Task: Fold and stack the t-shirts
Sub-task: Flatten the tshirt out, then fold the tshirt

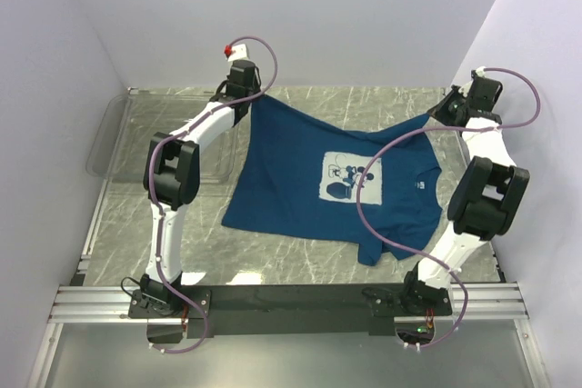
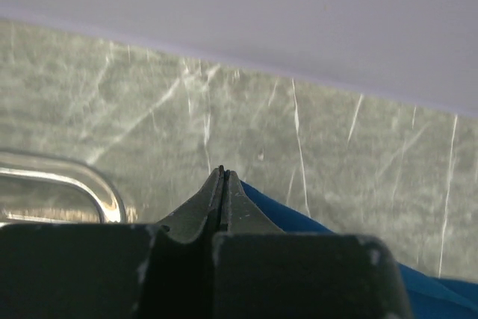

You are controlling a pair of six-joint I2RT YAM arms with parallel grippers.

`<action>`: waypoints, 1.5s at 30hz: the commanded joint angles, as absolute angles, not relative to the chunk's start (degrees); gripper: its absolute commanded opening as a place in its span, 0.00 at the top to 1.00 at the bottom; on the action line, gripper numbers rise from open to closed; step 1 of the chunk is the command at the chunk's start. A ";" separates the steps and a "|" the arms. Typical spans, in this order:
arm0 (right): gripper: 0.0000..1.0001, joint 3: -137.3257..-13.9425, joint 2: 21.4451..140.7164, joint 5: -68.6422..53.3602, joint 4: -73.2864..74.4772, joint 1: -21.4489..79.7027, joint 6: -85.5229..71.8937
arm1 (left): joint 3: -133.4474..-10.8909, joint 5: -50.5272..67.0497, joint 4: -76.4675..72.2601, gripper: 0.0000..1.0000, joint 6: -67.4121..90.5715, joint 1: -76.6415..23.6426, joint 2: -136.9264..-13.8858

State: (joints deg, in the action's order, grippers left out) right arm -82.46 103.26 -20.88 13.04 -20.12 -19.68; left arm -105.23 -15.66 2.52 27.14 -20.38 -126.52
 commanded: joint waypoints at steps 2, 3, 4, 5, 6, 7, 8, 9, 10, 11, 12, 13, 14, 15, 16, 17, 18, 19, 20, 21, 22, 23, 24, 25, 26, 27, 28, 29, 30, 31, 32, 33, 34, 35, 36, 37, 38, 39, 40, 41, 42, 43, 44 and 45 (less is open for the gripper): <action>1.00 -88.59 105.55 -20.04 9.76 -20.21 -21.44 | -112.14 -19.42 1.76 1.00 25.75 -19.25 -128.32; 1.00 -89.81 105.73 -20.30 9.76 -20.21 -21.79 | -112.50 -19.68 1.58 1.00 25.84 -18.73 -128.76; 1.00 -90.26 105.91 -20.39 9.67 -20.30 -22.23 | -112.67 -19.69 1.50 1.00 26.10 -18.46 -128.85; 1.00 -90.70 105.91 -21.09 9.49 -20.39 -23.19 | -112.85 -19.17 1.41 1.00 26.54 -18.11 -129.02; 1.00 -91.40 106.00 -21.62 9.32 -20.65 -23.64 | -113.03 -18.81 1.15 1.00 26.63 -17.67 -129.37; 1.00 -91.84 105.91 -21.88 9.40 -20.83 -24.43 | -113.38 -18.55 1.14 1.00 26.54 -17.49 -129.55; 1.00 -92.19 105.91 -22.67 9.32 -20.92 -24.87 | -113.47 -17.85 1.06 1.00 26.46 -17.23 -129.72; 1.00 -92.81 105.73 -23.20 9.14 -21.00 -25.48 | -113.64 -17.67 0.71 1.00 26.46 -17.14 -130.07; 1.00 -93.16 105.65 -23.73 9.14 -21.35 -26.10 | -113.64 -17.32 0.62 1.00 26.46 -17.05 -130.25; 1.00 -93.60 105.56 -24.34 9.05 -21.62 -27.50 | -113.82 -16.62 0.44 1.00 26.54 -16.88 -130.25; 1.00 -94.21 105.47 -25.39 8.97 -21.80 -28.03 | -113.99 -16.26 0.44 1.00 26.54 -16.79 -130.51; 1.00 -94.57 105.38 -25.75 9.14 -22.23 -28.56 | -114.17 -15.91 0.44 1.00 26.54 -16.79 -130.60; 1.00 -94.74 105.12 -26.10 9.23 -22.41 -29.35 | -114.52 -15.30 0.44 1.00 26.54 -16.70 -130.87; 1.00 -94.57 104.94 -26.63 9.14 -22.59 -29.70 | -114.61 -15.03 0.44 1.00 26.63 -16.70 -130.87; 1.00 -94.48 104.51 -27.24 9.23 -22.85 -29.97 | -114.70 -14.86 0.44 1.00 26.54 -16.70 -130.96; 1.00 -94.48 104.41 -27.51 9.75 -22.94 -30.06 | -114.70 -14.68 0.44 1.00 26.54 -16.61 -130.96; 1.00 -94.48 104.50 -27.68 10.02 -23.03 -29.80 | -114.78 -14.24 0.44 1.00 26.54 -16.61 -131.22; 1.00 -94.57 104.68 -27.86 10.54 -23.03 -29.45 | -114.87 -14.06 0.44 1.00 26.72 -16.52 -131.48; 1.00 -94.48 104.76 -28.30 10.81 -23.38 -29.53 | -114.87 -13.89 0.44 1.00 26.89 -16.44 -131.75; 1.00 -93.96 104.68 -28.47 10.72 -23.55 -29.62 | -114.79 -13.71 0.44 1.00 26.98 -16.35 -131.92; 1.00 -93.78 104.68 -28.48 10.55 -23.73 -29.71 | -114.79 -13.36 0.27 1.00 27.07 -16.35 -131.92; 1.00 -93.61 104.68 -28.56 10.46 -24.34 -29.97 | -114.61 -13.10 -1.30 1.00 27.07 -16.35 -132.18; 1.00 -93.52 104.59 -28.74 10.20 -24.69 -30.14 | -114.52 -12.83 -1.58 1.00 27.16 -16.35 -132.45; 1.00 -93.52 104.59 -29.00 10.11 -25.05 -30.58 | -114.52 -12.40 -1.84 1.00 27.25 -16.35 -132.63; 1.00 -93.95 104.68 -29.18 10.11 -25.22 -30.67 | -114.61 -12.13 -2.19 1.00 27.42 -16.35 -133.06; 1.00 -94.04 104.85 -29.53 10.19 -25.83 -30.85 | -114.70 -11.78 -2.55 1.00 27.68 -16.35 -133.33; 1.00 -94.22 104.94 -29.71 10.20 -26.10 -31.28 | -114.78 -11.17 -2.72 1.00 28.12 -16.35 -133.68; 1.00 -94.22 104.94 -29.88 10.02 -26.36 -31.38 | -114.96 -11.16 -2.90 1.00 28.30 -16.43 -134.29; 1.00 -94.31 104.94 -29.88 10.11 -26.63 -31.38 | -115.05 -11.16 -2.99 1.00 28.47 -16.44 -134.56; 1.00 -94.31 105.03 -29.97 10.19 -27.15 -31.46 | -115.14 -10.99 -2.99 1.00 28.74 -16.35 -134.82; 1.00 -94.13 104.94 -30.06 10.11 -27.42 -31.55 | -115.22 -10.81 -3.25 1.00 28.83 -16.43 -135.17; 1.00 -94.04 105.29 -30.32 10.11 -27.51 -31.55 | -115.14 -10.90 -3.43 1.00 29.00 -16.44 -135.44; 1.00 -94.04 105.55 -30.84 10.19 -27.68 -31.64 | -115.22 -10.81 -3.51 1.00 29.00 -16.44 -135.61; 1.00 -93.61 105.99 -31.37 10.28 -27.69 -31.73 | -115.31 -10.81 -3.60 1.00 28.92 -16.44 -135.79; 1.00 -93.26 106.08 -31.90 10.20 -27.69 -31.99 | -115.31 -10.81 -3.60 1.00 28.83 -16.44 -135.88; 1.00 -92.90 106.35 -32.25 10.02 -27.34 -32.43 | -115.66 -10.72 -3.60 1.00 28.48 -16.44 -135.97; 1.00 -92.64 106.52 -32.43 9.76 -27.07 -32.52 | -116.01 -10.98 -3.52 1.00 28.30 -16.35 -136.14; 1.00 -92.20 107.13 -32.87 9.58 -26.72 -32.69 | -116.36 -11.51 -3.43 1.00 28.13 -16.35 -136.23; 1.00 -92.11 107.40 -33.05 9.41 -26.46 -32.96 | -116.98 -11.51 -3.43 1.00 27.78 -16.26 -136.23; 1.00 -92.20 107.75 -33.13 9.23 -25.76 -32.96 | -117.24 -11.60 -3.34 1.00 27.60 -16.26 -136.23; 1.00 -92.28 108.45 -33.22 9.14 -25.40 -33.05 | -117.33 -12.30 -3.25 1.00 27.42 -16.17 -136.14; 1.00 -92.46 108.81 -33.48 9.05 -25.14 -33.22 | -117.51 -12.48 -3.25 1.00 27.16 -16.17 -136.14; 1.00 -92.98 109.24 -33.66 9.14 -24.61 -33.31 | -117.60 -12.74 -3.16 1.00 26.90 -16.08 -136.06; 1.00 -93.34 110.12 -33.66 9.31 -24.35 -33.40 | -117.68 -13.53 -3.08 1.00 26.72 -16.00 -136.05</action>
